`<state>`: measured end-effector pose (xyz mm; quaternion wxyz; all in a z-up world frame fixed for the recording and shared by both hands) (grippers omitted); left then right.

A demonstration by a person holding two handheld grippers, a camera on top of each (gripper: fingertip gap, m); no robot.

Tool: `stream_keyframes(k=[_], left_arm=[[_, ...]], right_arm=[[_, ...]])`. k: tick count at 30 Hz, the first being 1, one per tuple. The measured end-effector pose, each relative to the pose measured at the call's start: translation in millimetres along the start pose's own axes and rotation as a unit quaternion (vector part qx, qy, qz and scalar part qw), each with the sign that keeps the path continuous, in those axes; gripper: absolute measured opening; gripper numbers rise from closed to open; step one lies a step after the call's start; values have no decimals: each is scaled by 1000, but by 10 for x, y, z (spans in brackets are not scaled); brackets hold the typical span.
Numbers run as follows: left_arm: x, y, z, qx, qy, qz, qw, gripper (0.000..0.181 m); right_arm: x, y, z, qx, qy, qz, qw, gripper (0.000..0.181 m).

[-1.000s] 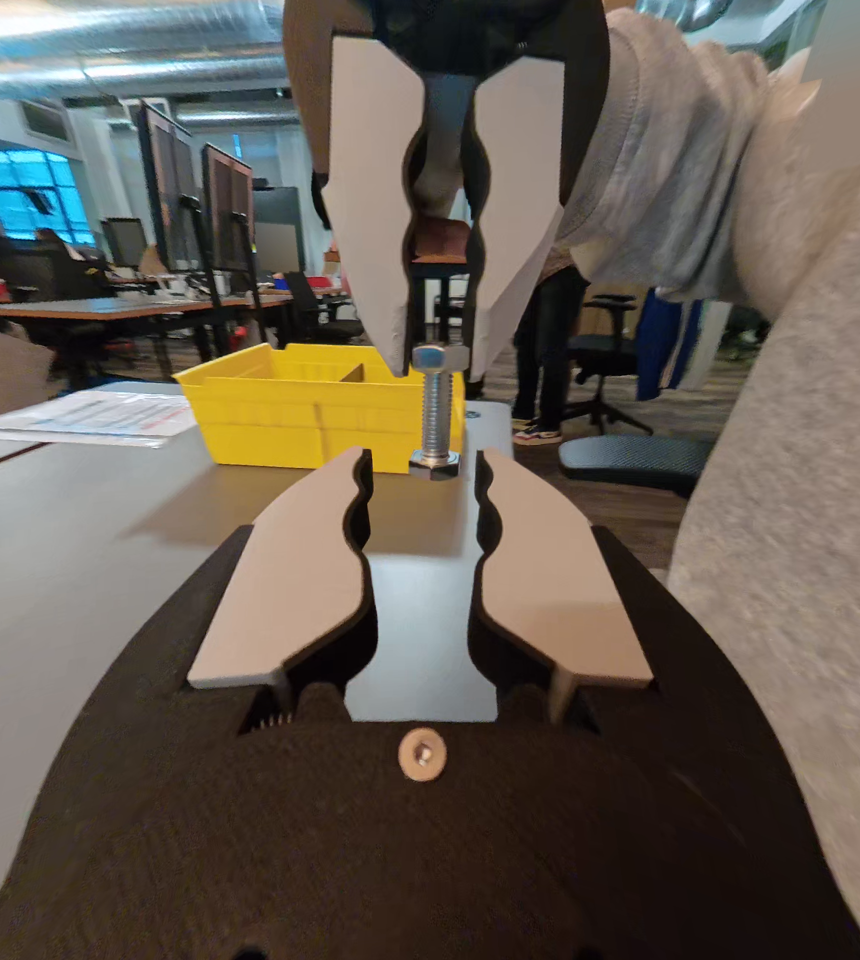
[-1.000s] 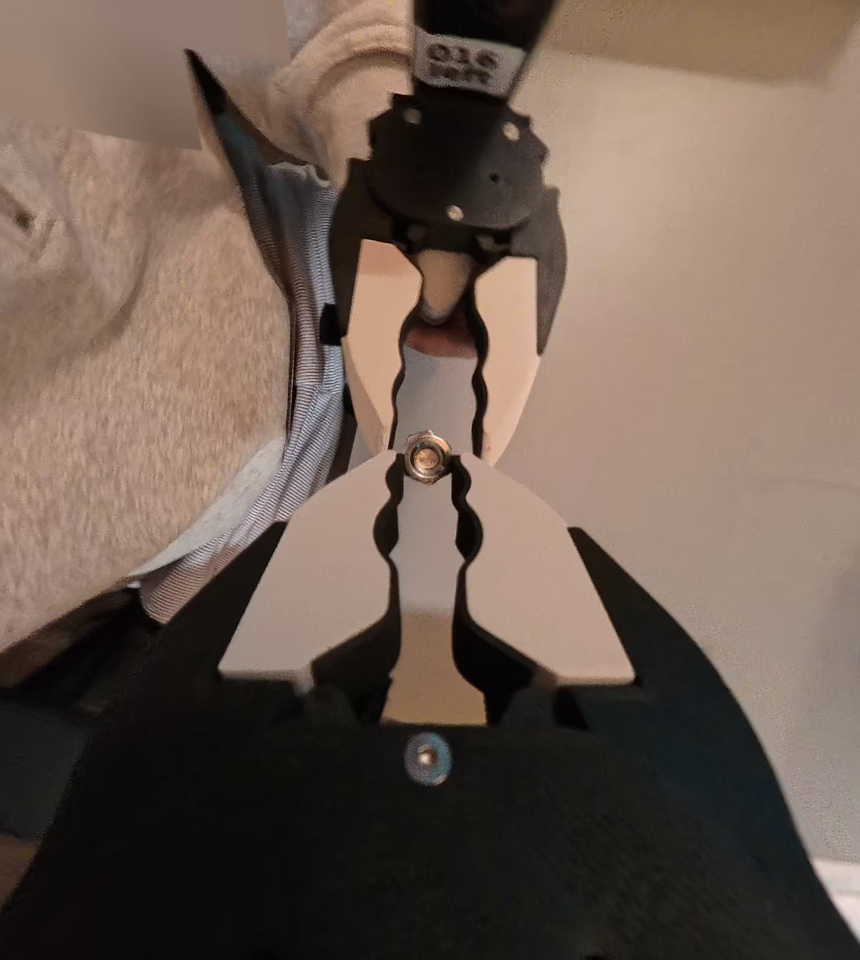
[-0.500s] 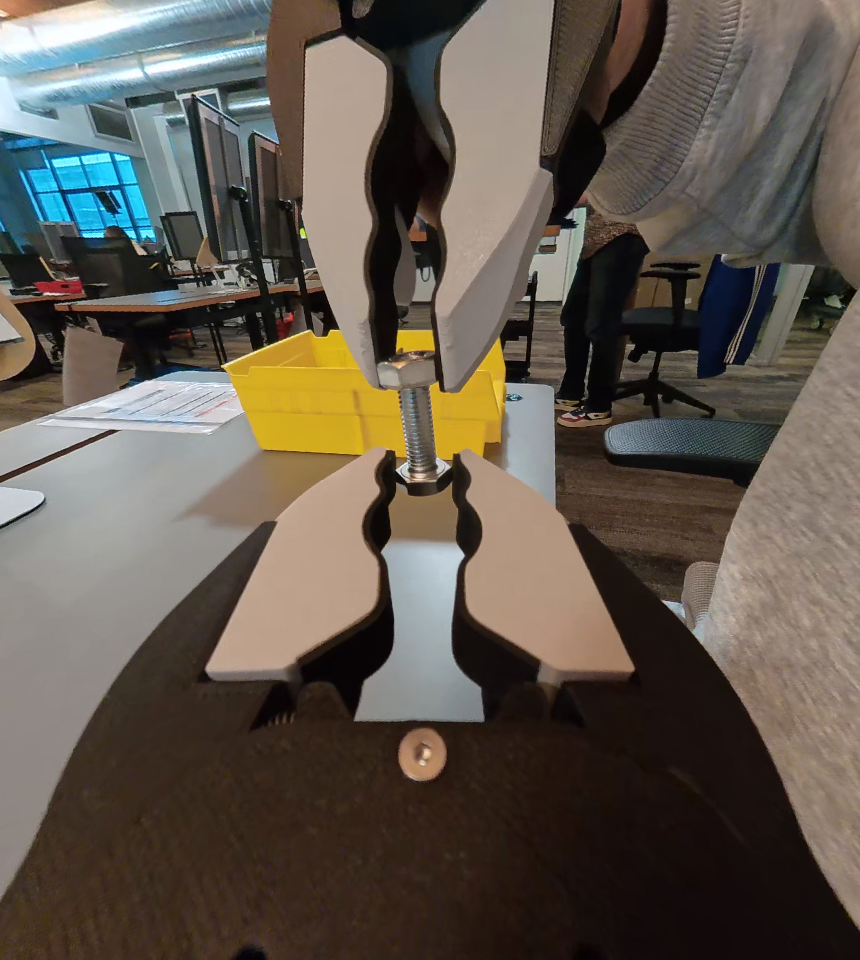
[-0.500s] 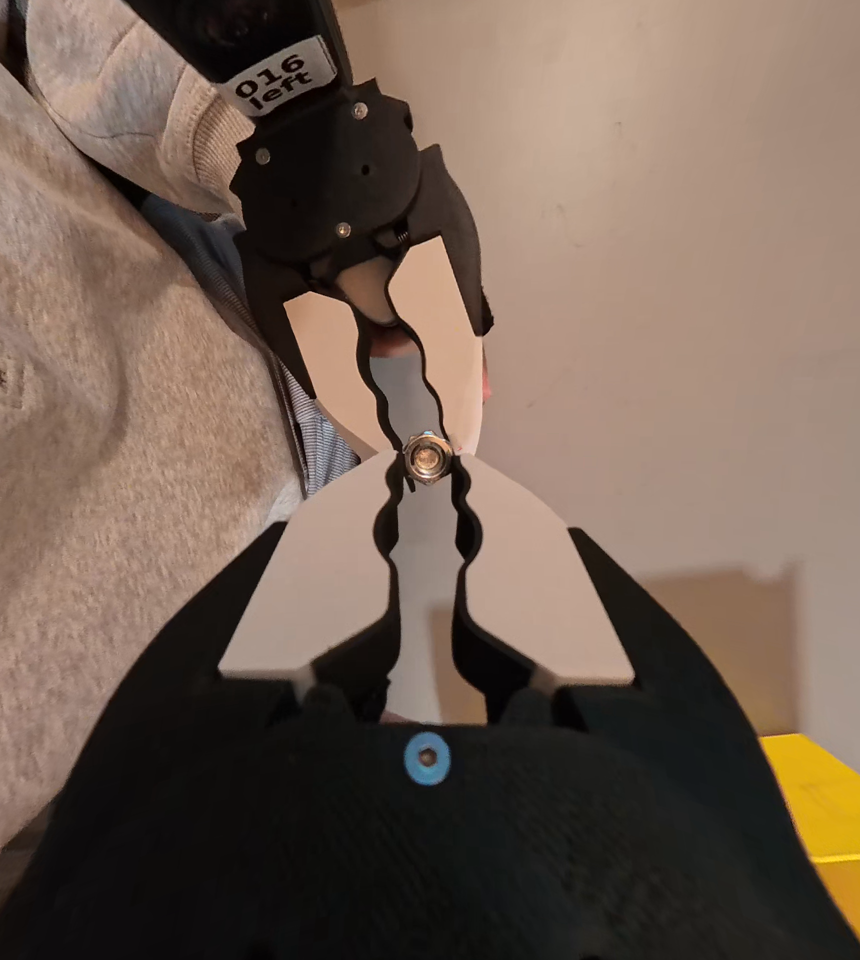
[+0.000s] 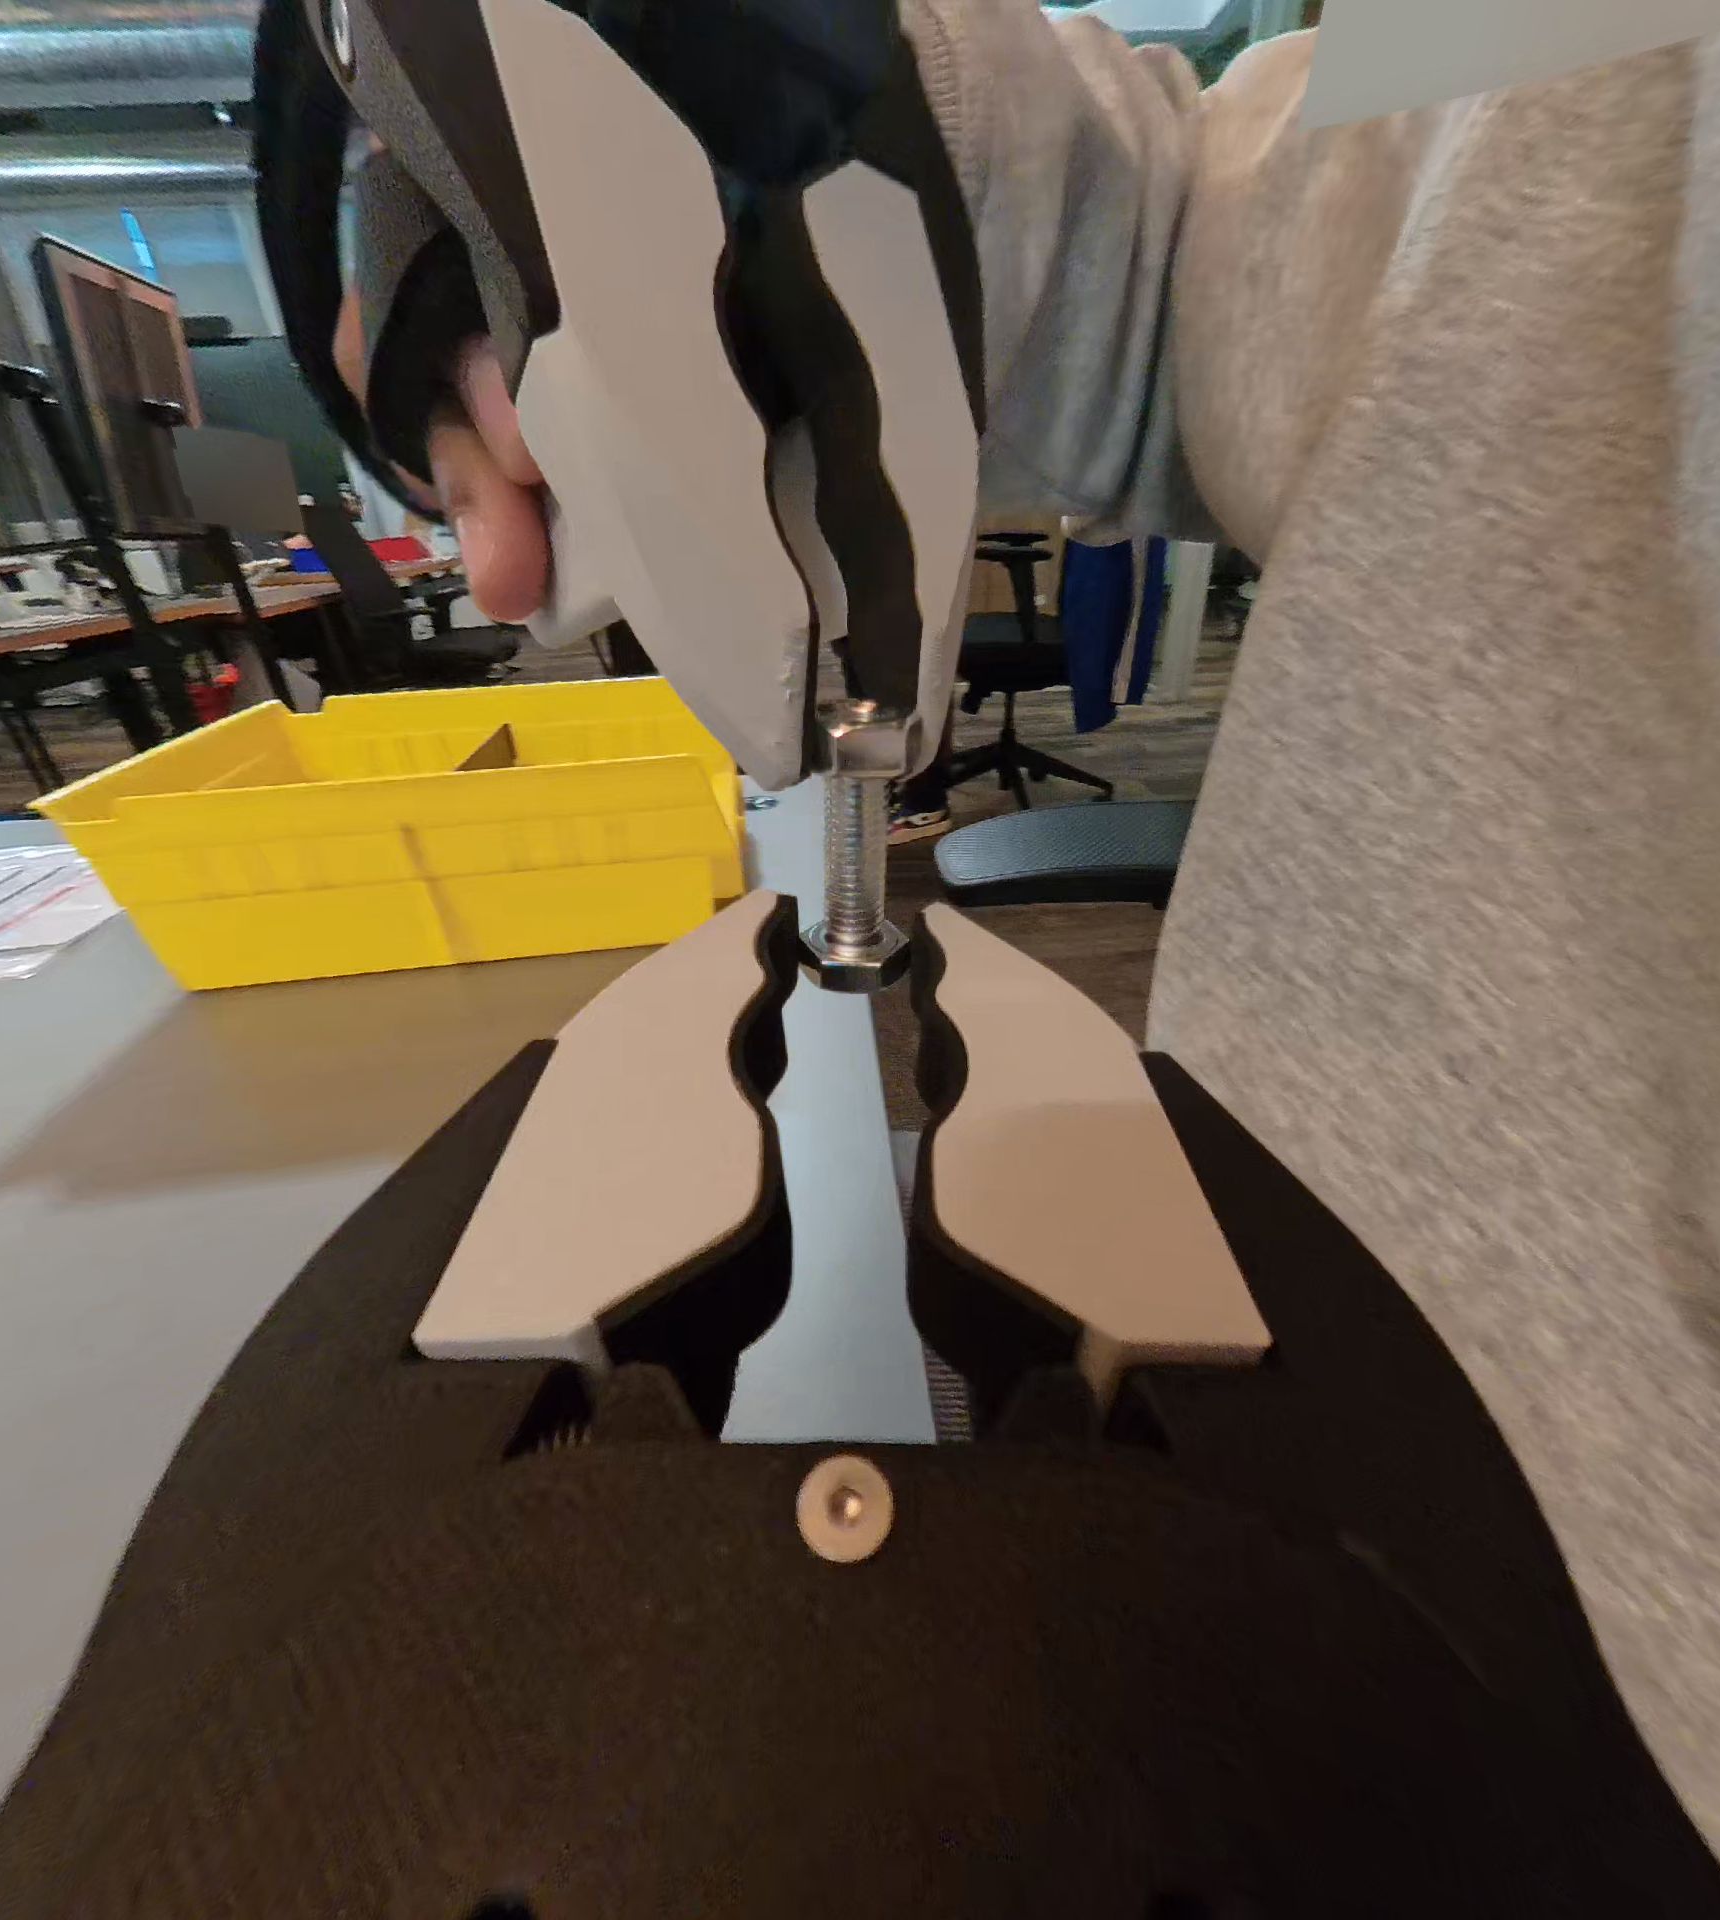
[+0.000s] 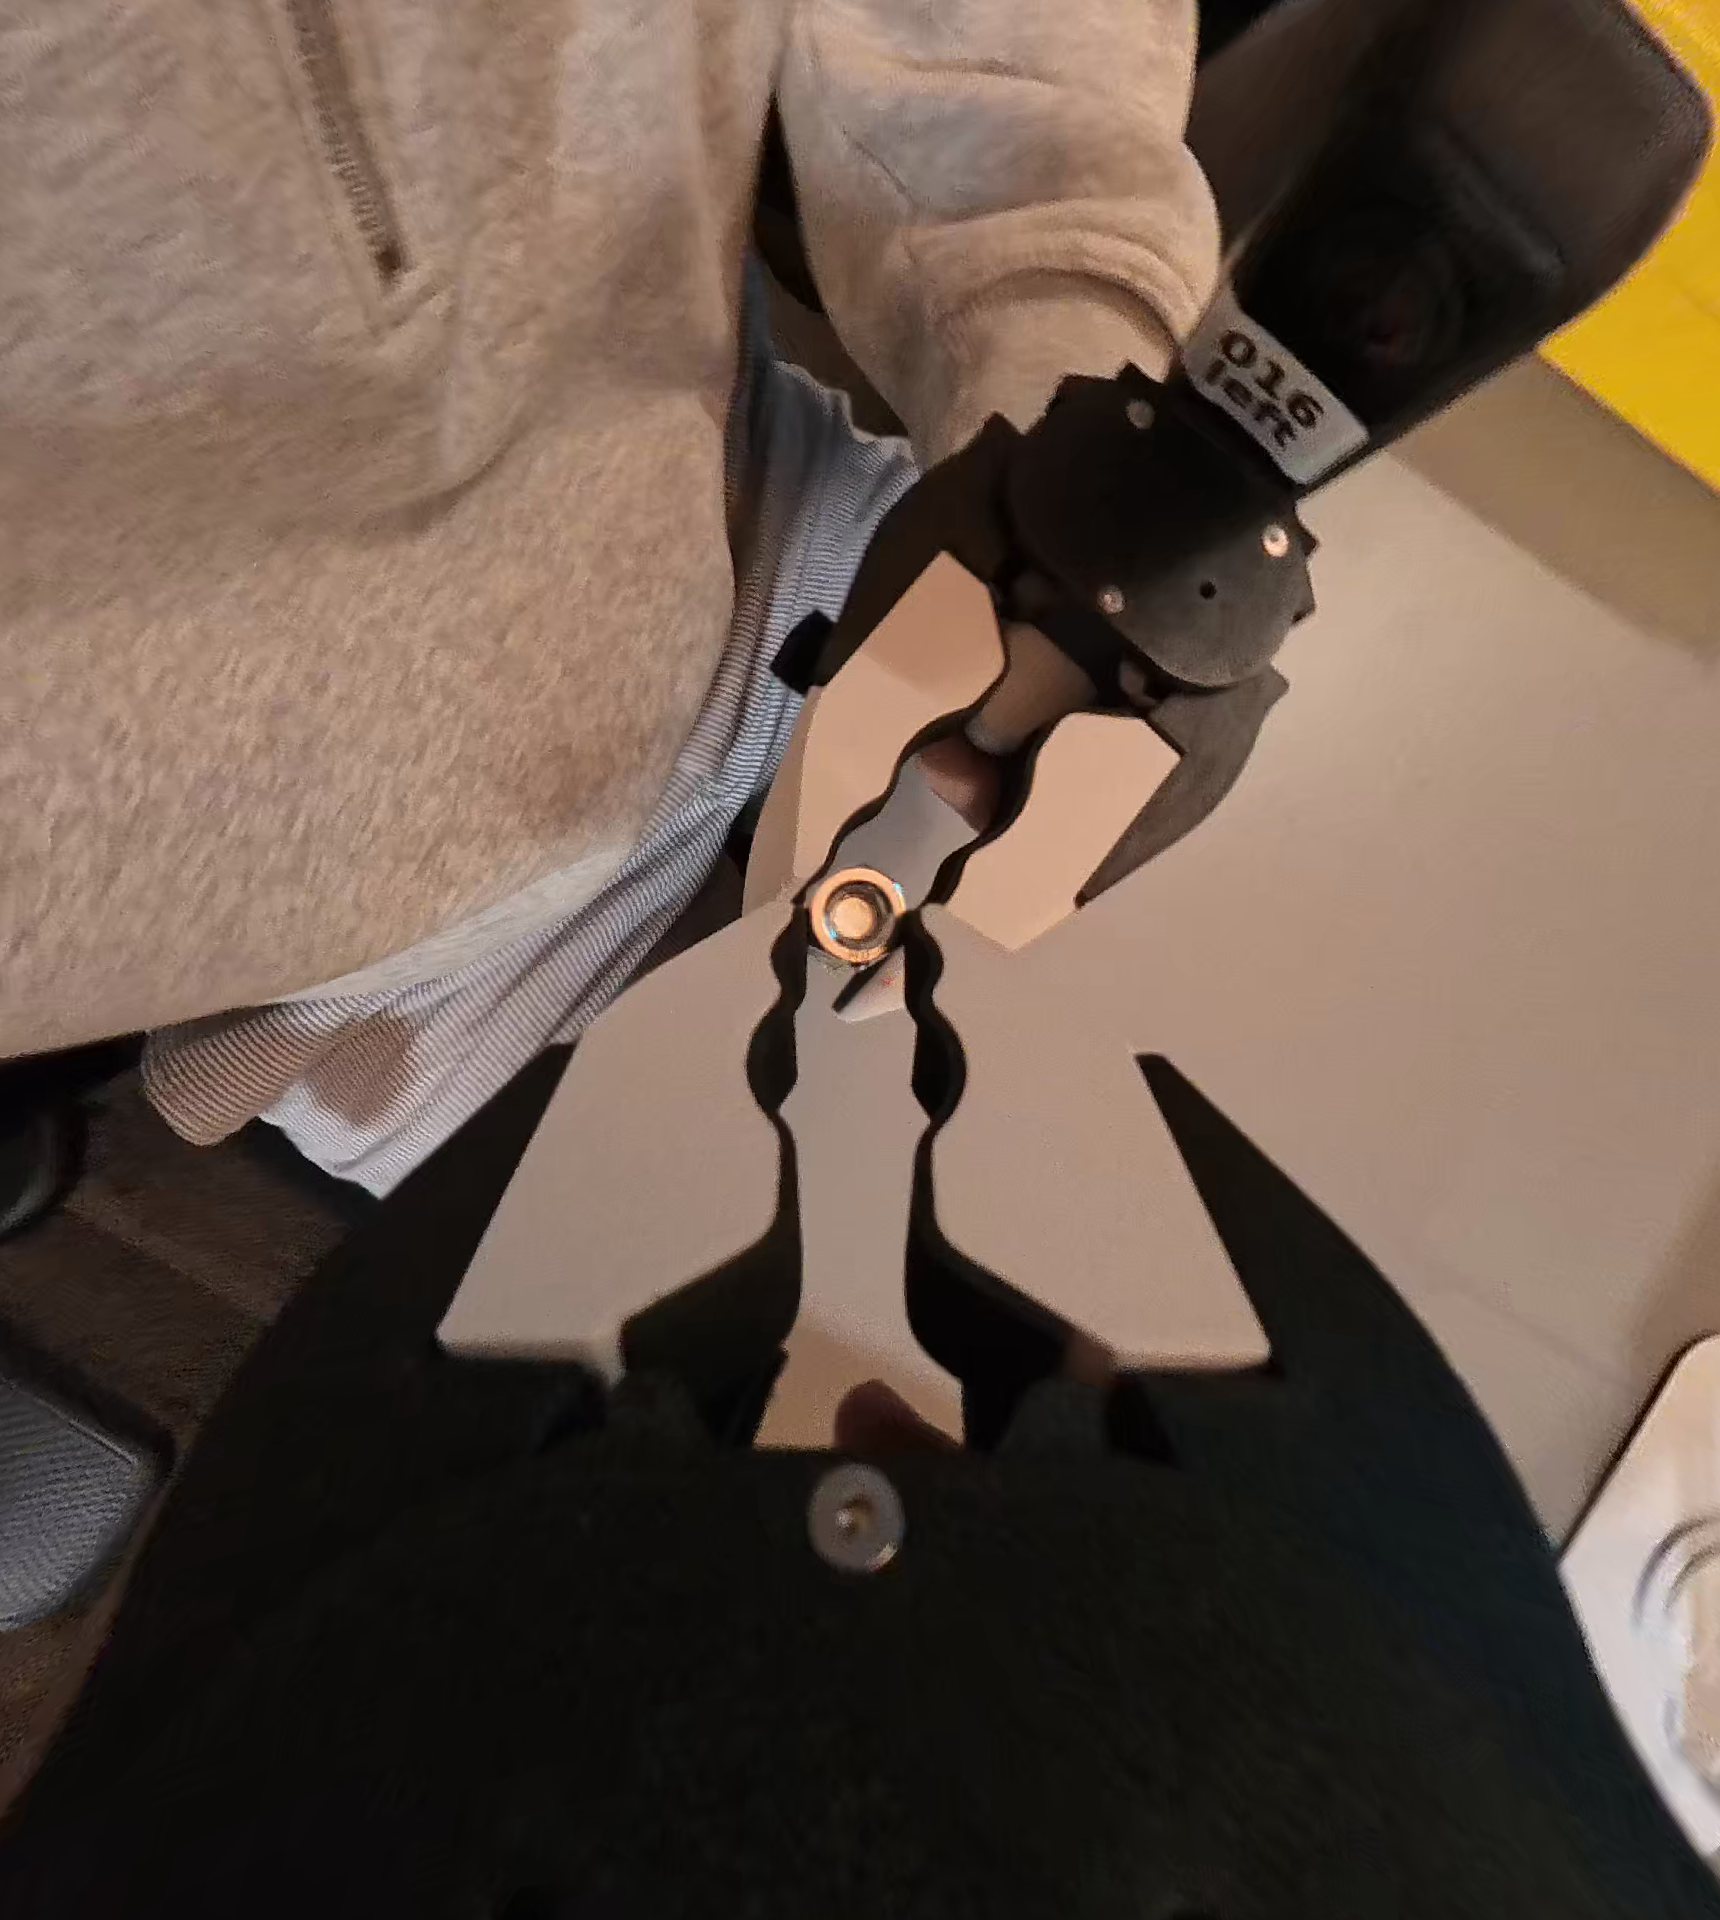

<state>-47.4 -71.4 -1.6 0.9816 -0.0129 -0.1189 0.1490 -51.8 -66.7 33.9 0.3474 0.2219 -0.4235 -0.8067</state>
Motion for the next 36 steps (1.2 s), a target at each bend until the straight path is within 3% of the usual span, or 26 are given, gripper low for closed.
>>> stream_keyframes(k=[12, 16, 21, 25, 30, 36], left_arm=[[-202, 43, 139, -55, 115, -117, 985, 20], [-70, 33, 94, -52, 94, -60, 992, 21], [102, 20, -10, -16, 57, 12, 998, 52], [281, 33, -88, 29, 1, 99, 995, 48], [377, 35, -199, 82, -39, 152, 984, 40], [478, 87, -182, 81, -36, 191, 977, 32]], right_arm=[[131, 42, 71, -49, 44, 24, 998, 18], [30, 63, 1, -31, 11, -2, 999, 18], [-161, 92, -184, 26, -117, -42, 992, 18], [-258, 94, -237, 50, -263, -38, 963, 18], [-406, 122, -206, 33, -302, -76, 950, 18], [-459, 76, -235, 46, -366, -103, 924, 18]])
Point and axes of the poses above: each gripper's, where its closed fingertips meet, y back along the fingers, z out of its top, x = y × z across the jaws, the point moved 1 cm from there along y, back along the fingers, and after that the axes turned 11 degrees about -y, right-handed, at the moved point
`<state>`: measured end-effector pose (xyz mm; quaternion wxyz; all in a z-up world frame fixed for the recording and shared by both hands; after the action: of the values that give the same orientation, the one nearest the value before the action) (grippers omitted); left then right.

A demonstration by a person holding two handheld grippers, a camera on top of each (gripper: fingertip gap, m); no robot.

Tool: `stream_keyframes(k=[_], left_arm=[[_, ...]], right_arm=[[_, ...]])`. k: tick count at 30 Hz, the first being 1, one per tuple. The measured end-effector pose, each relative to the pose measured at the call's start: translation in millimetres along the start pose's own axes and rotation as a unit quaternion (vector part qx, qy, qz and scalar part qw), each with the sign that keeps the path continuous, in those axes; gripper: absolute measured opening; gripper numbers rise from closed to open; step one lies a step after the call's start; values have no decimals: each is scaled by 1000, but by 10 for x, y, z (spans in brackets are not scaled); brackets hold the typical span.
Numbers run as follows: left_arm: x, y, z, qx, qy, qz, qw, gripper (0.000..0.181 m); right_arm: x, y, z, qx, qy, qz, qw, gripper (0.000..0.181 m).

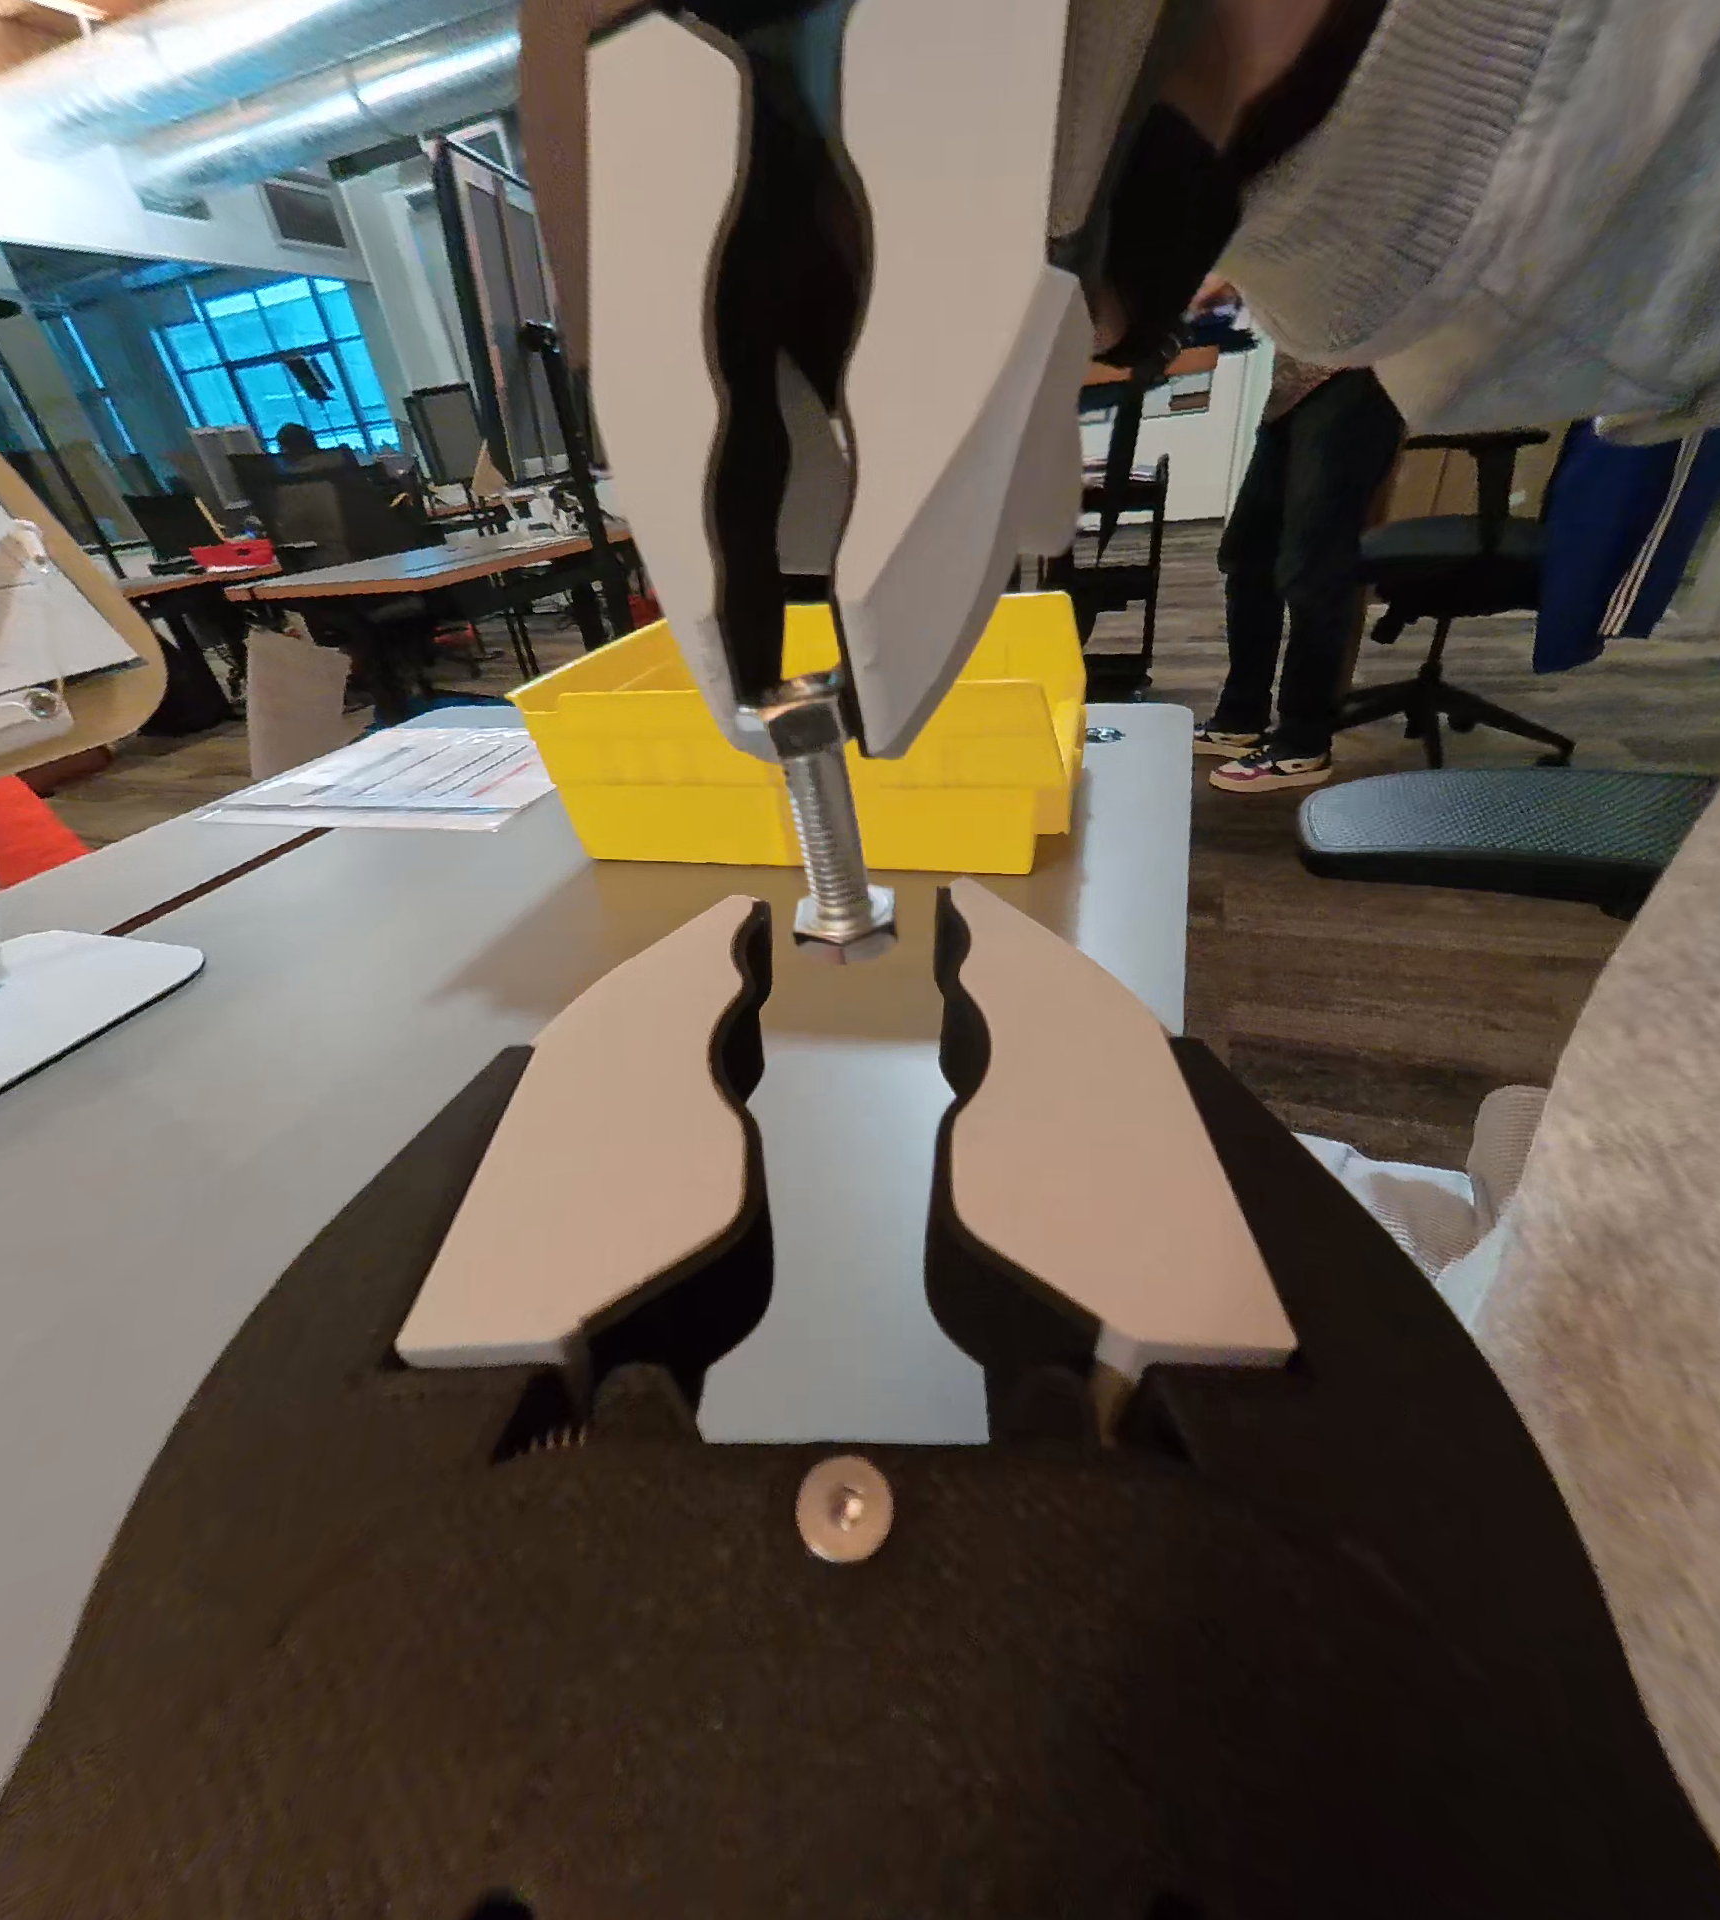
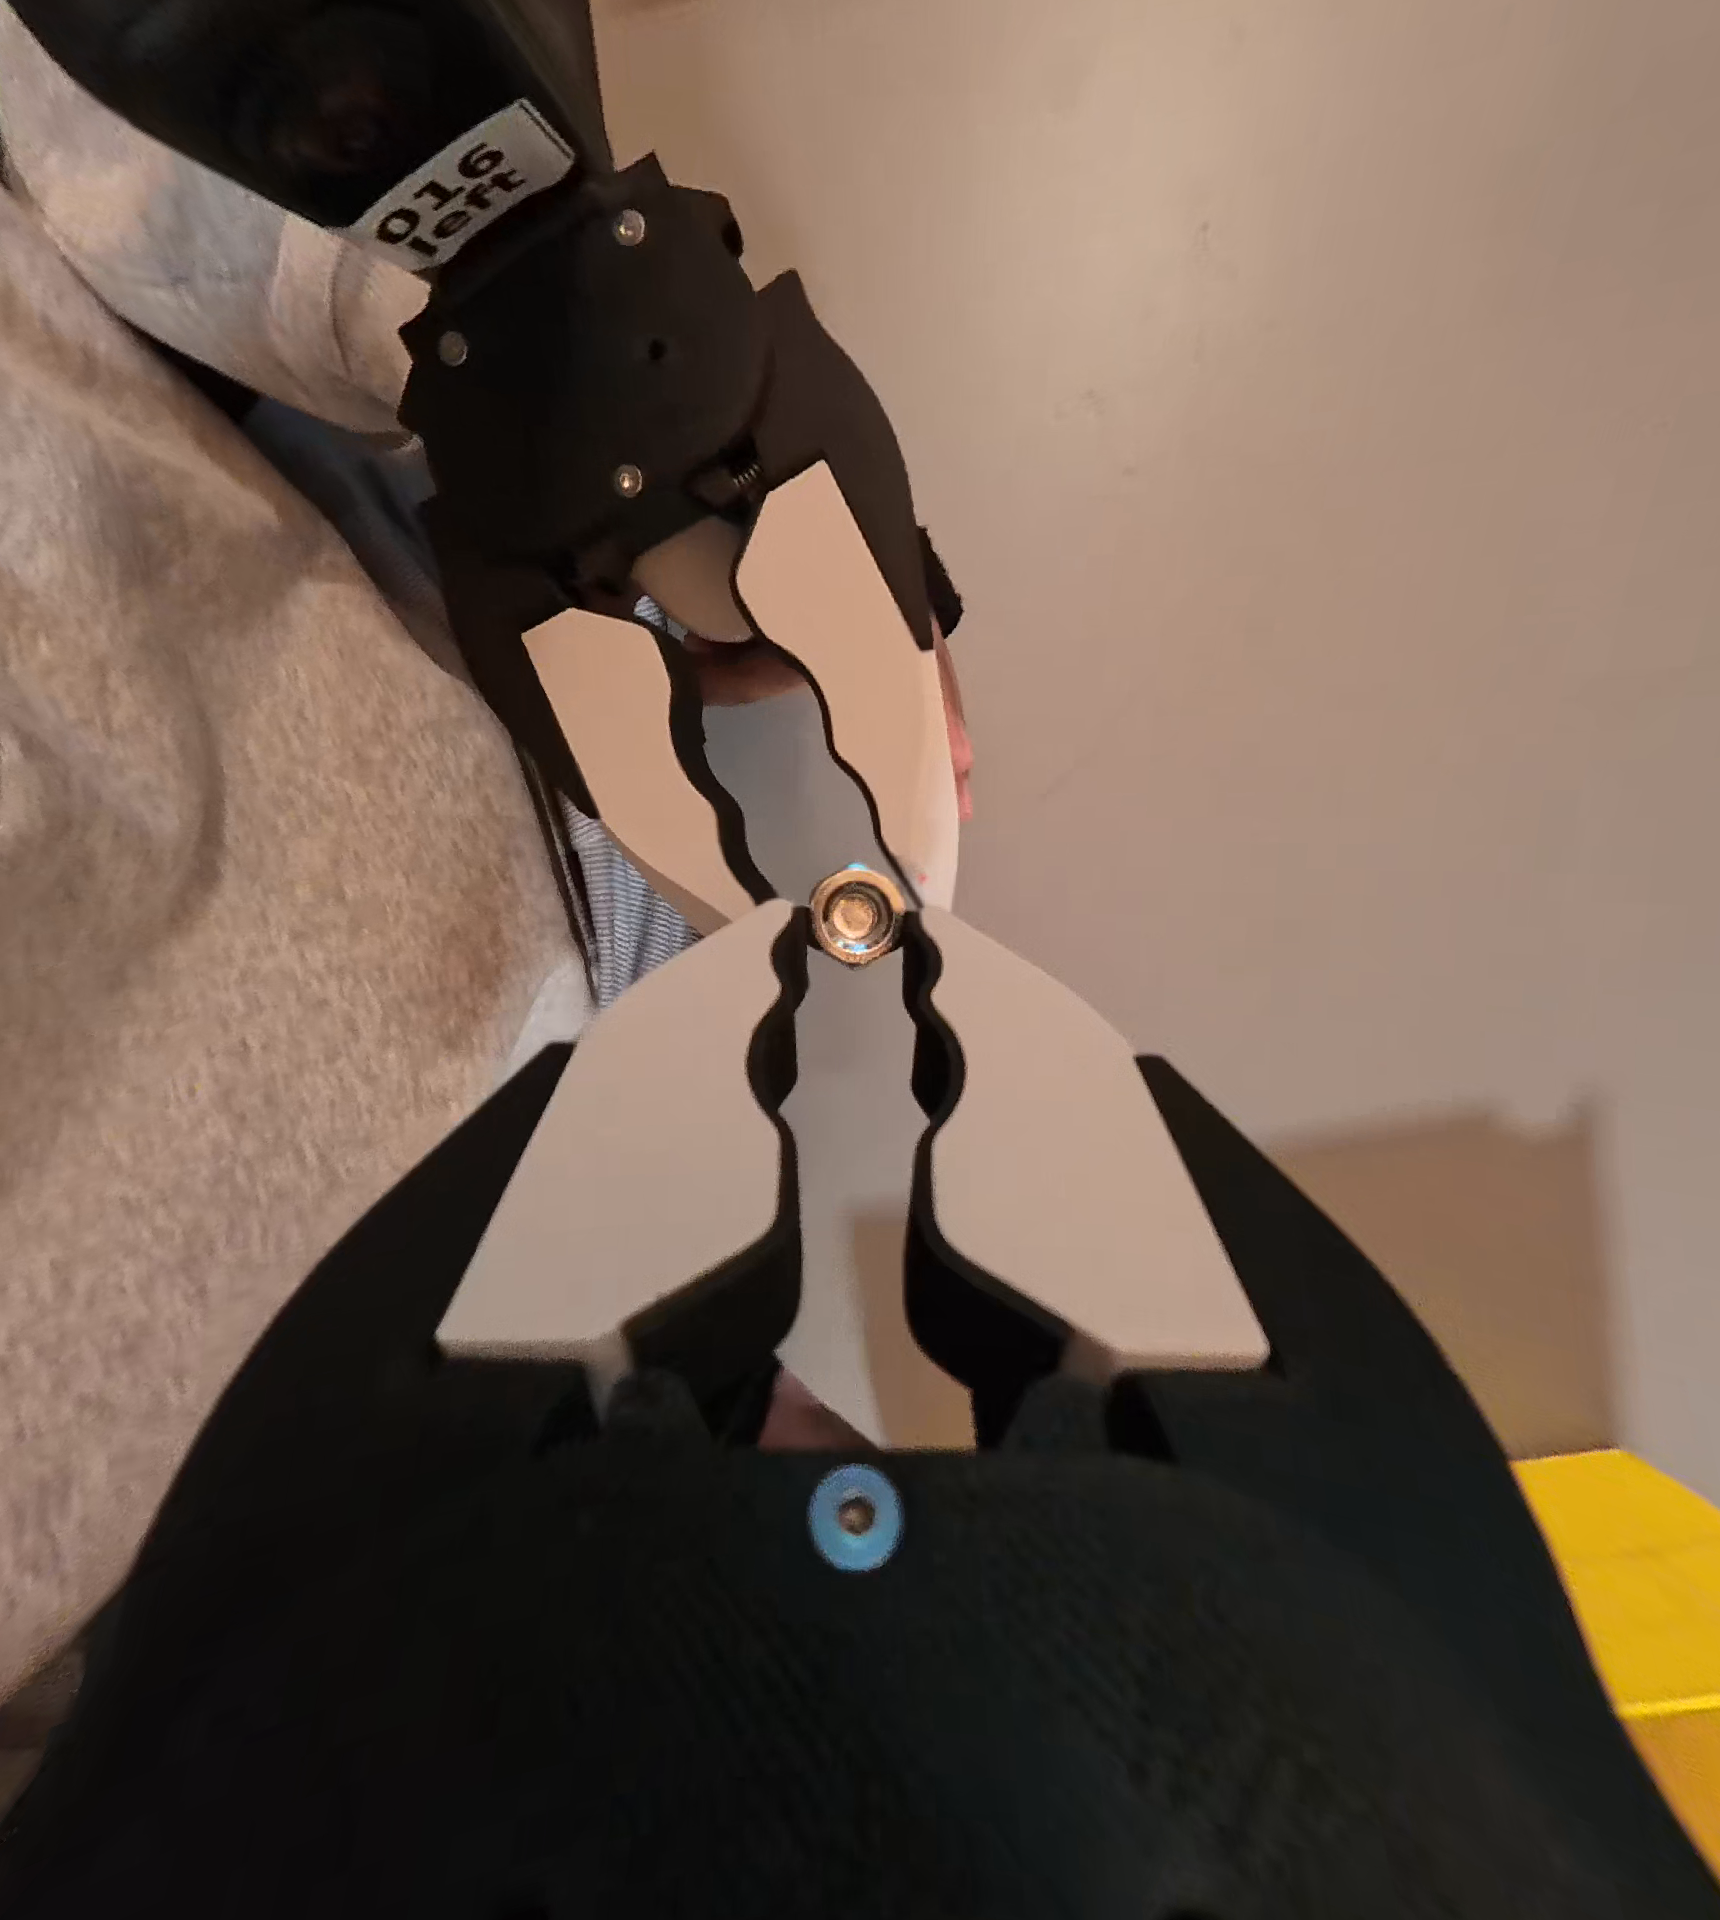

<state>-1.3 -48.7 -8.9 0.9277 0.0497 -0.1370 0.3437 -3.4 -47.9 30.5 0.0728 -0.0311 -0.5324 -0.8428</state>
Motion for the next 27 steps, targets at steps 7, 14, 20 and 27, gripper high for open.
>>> stream_keyframes(k=[7, 14, 20, 27], left_arm=[[37, 15, 11, -4, 5, 7, 1000, 21], [-9, 12, 46, -15, 28, -24, 999, 19], [-198, 16, 100, -40, 72, -105, 991, 19], [-231, 20, 117, -44, 77, -120, 989, 19]], right_arm=[[17, 2, 63, -11, -37, 4, 999, 18], [88, 29, 10, 1, 35, 15, 999, 18], [169, 63, -43, -4, 127, 40, 991, 18], [200, 100, -23, -19, 153, 36, 987, 18]])
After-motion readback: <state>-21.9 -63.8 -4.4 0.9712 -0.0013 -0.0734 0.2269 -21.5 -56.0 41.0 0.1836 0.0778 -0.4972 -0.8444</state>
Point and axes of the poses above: each gripper's, where its closed fingertips meet, y back along the fingers, z out of its top, x = y × z across the jaws, the point moved 1 cm from there along y, back along the fingers, and after that the axes turned 11 degrees about -y, right-handed, at the moved point
